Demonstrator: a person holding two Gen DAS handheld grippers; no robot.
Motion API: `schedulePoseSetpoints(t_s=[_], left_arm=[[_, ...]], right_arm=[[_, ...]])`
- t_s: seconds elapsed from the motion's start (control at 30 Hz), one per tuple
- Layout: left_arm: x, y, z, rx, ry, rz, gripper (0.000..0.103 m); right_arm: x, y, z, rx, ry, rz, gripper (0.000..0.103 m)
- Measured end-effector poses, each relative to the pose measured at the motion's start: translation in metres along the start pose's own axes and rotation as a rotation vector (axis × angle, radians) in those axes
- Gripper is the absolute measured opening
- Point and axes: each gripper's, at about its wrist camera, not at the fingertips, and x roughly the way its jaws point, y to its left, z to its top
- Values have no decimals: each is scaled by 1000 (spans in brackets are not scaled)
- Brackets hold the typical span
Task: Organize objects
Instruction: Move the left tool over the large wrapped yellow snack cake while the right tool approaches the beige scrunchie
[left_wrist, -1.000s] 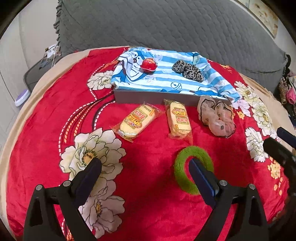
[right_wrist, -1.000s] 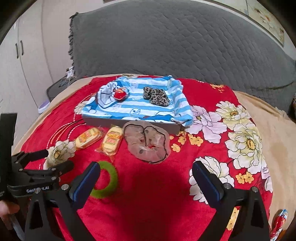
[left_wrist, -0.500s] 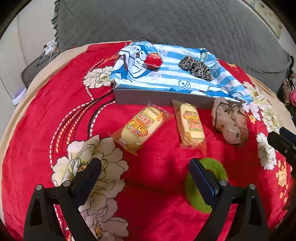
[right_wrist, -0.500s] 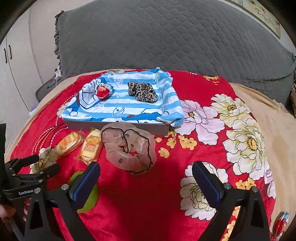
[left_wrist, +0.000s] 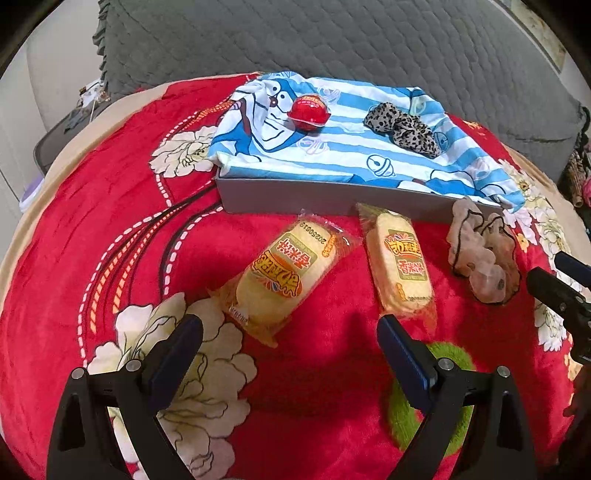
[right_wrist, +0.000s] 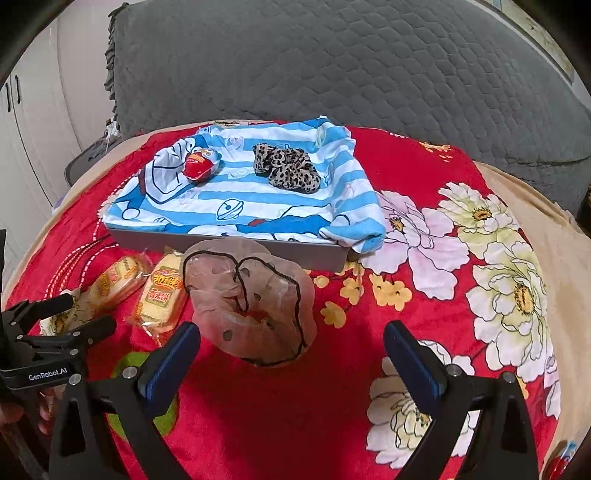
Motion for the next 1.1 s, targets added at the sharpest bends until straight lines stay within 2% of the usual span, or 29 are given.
schedulePoseSetpoints(t_s=[1.1], left_arm=[[37, 6, 25, -2, -6, -7, 95]], right_arm=[[51, -7, 13, -3, 49, -12, 100]])
